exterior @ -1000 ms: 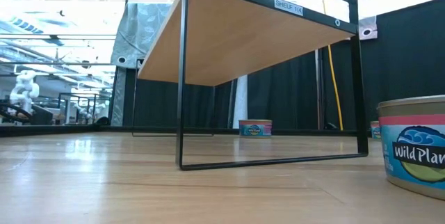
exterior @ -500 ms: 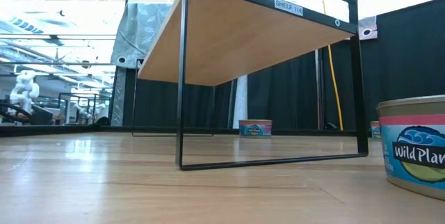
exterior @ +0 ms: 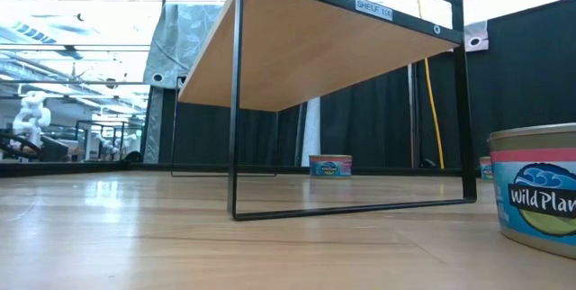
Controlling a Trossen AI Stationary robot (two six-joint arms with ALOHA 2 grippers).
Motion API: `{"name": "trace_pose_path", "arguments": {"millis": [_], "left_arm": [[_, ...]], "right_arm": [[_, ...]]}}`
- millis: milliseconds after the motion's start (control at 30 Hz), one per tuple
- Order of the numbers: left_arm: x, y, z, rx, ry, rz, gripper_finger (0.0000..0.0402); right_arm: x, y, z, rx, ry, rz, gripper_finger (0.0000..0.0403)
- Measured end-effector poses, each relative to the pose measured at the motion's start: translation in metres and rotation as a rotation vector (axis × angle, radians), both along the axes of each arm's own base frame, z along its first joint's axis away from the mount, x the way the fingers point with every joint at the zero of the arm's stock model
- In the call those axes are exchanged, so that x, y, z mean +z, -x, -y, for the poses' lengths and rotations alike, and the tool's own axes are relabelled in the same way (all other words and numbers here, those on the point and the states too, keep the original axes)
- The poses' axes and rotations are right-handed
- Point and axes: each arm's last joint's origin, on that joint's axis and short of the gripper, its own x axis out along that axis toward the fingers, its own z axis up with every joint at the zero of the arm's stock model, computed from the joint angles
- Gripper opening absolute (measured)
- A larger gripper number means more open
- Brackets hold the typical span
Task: Stack canned seafood by type on shelf
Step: Put the blue-pink tuna can on the shelf
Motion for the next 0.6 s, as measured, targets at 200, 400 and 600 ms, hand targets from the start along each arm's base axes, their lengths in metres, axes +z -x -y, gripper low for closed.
{"name": "trace_pose_path", "arguments": {"millis": [200, 400, 600], "left_arm": [[0.0035, -0.0006, -0.0011, -0.004, -0.083, 0.045, 0.0188], [0.004, -0.0019, -0.0037, 0.015, -0.122, 0.054, 0.02], [0.0051, -0.0021, -0.0054, 0.061, -0.15, 0.064, 0.0266]], "right_arm": [[0.0022, -0.0002, -0.0009, 0.045, 0.042, 0.007, 0.0246], [0.0006, -0.0002, -0.0008, 0.035, 0.044, -0.006, 0.018], [-0.0027, -0.0002, -0.0018, 0.051, 0.053, -0.029, 0.0167]]}}
